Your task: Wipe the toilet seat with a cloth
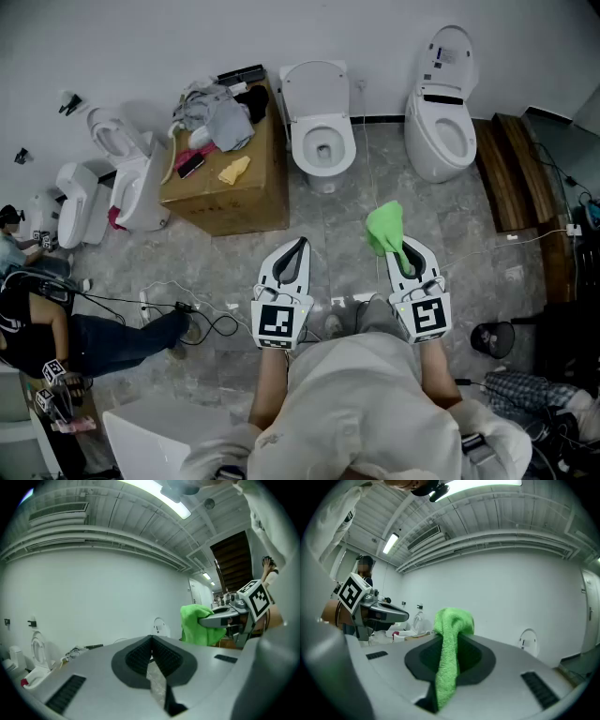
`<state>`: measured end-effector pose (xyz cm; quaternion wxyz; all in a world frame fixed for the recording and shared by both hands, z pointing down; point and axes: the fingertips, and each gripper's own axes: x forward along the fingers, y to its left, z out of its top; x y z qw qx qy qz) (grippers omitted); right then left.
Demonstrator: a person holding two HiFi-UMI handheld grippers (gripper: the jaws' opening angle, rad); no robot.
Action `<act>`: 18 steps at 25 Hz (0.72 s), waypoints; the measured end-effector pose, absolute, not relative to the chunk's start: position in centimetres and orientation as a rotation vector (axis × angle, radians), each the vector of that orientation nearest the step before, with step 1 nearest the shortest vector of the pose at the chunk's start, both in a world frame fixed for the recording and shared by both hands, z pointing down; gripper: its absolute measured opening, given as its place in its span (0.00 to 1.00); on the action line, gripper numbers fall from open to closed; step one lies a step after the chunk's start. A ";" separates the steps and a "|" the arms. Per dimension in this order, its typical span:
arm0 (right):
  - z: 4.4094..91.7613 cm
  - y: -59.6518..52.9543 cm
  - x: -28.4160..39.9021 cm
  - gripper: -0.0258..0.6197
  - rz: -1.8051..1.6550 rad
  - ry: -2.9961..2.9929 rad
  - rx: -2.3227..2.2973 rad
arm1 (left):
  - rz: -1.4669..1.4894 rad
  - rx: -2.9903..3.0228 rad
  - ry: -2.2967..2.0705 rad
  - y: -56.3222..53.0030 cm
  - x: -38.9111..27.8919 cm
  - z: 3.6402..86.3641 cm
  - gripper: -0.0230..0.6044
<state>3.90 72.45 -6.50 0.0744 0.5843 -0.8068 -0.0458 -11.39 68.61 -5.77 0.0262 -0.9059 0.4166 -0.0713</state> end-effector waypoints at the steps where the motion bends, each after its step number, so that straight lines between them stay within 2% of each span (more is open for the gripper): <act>1: -6.4 72.4 3.9 0.11 -0.128 -2.427 1.758 | -0.219 -2.801 1.286 68.6 -11.2 -5.7 0.06; 10: -5.0 68.6 5.1 0.11 -0.091 -2.435 1.767 | -0.227 -2.806 1.295 65.3 -9.9 -5.1 0.06; 18: -4.6 60.5 7.3 0.11 -0.073 -2.484 1.695 | -0.257 -2.783 1.346 58.0 -7.4 -4.5 0.06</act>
